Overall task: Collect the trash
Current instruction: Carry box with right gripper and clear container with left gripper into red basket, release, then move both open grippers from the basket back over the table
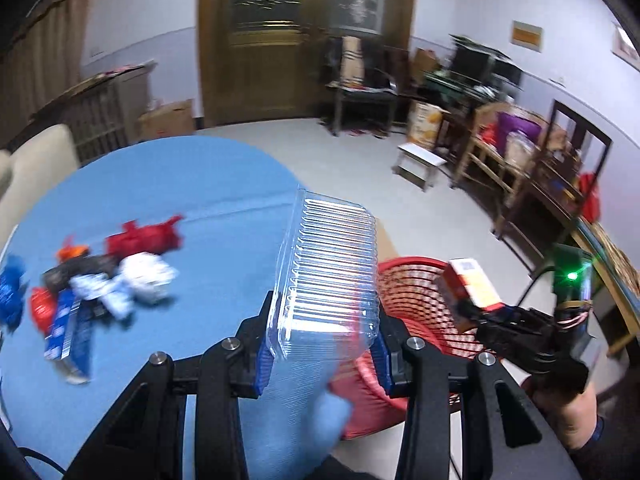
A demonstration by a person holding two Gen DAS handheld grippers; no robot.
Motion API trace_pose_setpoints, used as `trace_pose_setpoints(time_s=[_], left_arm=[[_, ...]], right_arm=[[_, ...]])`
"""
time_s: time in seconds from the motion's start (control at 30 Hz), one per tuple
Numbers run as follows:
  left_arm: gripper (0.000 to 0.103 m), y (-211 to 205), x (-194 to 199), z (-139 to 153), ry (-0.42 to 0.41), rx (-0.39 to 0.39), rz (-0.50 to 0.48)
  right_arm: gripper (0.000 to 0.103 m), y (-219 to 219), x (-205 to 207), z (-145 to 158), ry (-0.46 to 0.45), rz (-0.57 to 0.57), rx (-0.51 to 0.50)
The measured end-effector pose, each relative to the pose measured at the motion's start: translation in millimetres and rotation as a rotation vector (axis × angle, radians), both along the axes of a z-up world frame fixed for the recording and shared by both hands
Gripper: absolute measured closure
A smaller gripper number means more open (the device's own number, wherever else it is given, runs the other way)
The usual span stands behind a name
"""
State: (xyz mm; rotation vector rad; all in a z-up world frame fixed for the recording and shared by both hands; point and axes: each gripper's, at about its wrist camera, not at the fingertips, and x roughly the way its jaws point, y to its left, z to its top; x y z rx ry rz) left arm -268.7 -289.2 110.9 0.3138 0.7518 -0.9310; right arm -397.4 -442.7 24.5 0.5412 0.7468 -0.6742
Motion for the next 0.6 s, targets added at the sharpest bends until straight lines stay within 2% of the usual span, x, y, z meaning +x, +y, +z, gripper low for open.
trace_pose_setpoints(time_s=[0.03, 0.07, 0.13, 0.33, 0.37, 0.4, 0.43, 0.47, 0.6], left_arm=[[0.06, -10, -5, -2, 0.005, 0.006, -0.021], [0.06, -20, -9, -4, 0.013, 0.013, -0.044], [0.06, -35, -17, -11, 0.026, 0.03, -0.085], [0.059, -71, -27, -35, 0.074, 0.09, -0.165], [0.058, -76, -28, -40, 0.085, 0.098, -0.174], [0.053, -80, -28, -44, 0.09, 0.107, -0.176], [0.036, -85, -28, -49, 0.101, 0.121, -0.181], [0.024, -88, -28, -52, 0.108, 0.13, -0.181], [0.024, -85, -21, -56, 0.109, 0.142, -0.151]], right_arm=[[0.047, -2, 0, -2, 0.009, 0.007, 0.012], [0.031, -5, -1, -5, 0.011, 0.019, 0.032], [0.017, -7, -5, -7, 0.001, 0.018, 0.039], [0.016, -19, -33, 4, -0.067, -0.077, 0.01], [0.013, -24, -37, 7, -0.077, -0.098, 0.003], [0.011, -28, -42, 9, -0.083, -0.123, -0.009], [0.005, -32, -48, 12, -0.089, -0.151, -0.025], [0.003, -36, -54, 14, -0.098, -0.173, -0.036], [0.003, -57, -67, 19, -0.104, -0.245, -0.054]])
